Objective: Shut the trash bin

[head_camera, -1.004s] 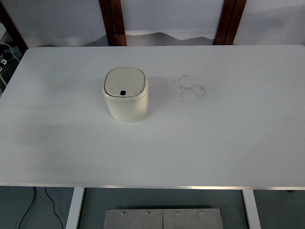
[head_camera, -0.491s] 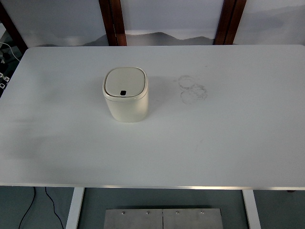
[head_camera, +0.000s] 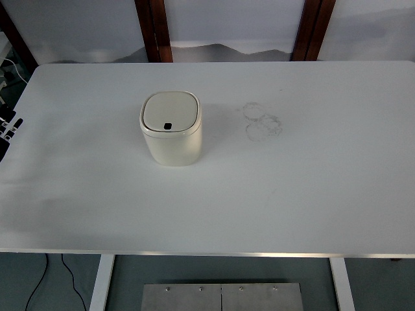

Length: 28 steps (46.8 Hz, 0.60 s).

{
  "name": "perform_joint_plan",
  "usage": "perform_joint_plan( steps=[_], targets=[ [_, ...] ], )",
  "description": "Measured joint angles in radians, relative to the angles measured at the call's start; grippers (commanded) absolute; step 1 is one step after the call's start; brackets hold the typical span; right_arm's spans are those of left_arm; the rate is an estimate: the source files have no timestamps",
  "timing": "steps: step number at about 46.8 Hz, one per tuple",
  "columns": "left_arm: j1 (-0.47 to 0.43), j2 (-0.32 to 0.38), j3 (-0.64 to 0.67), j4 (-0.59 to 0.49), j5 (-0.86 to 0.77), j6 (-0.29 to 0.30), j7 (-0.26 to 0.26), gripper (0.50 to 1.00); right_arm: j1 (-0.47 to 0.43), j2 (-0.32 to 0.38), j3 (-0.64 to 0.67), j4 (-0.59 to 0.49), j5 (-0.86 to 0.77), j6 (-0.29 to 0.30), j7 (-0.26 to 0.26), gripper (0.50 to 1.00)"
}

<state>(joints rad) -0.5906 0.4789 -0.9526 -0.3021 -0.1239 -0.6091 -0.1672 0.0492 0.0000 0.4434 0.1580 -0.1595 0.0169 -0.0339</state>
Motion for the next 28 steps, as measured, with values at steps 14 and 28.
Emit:
perform_joint_plan(
  steps=[14,28],
  targets=[
    [0.003,0.005,0.0,0.0,0.0,-0.001,0.0,1.0,0.0,0.0,0.0,0.0,0.0,0.0,-0.001,0.995],
    [0.0,0.009,0.0,-0.001,0.0,0.0,0.0,1.0,0.0,0.0,0.0,0.0,0.0,0.0,-0.001,0.995]
  ],
)
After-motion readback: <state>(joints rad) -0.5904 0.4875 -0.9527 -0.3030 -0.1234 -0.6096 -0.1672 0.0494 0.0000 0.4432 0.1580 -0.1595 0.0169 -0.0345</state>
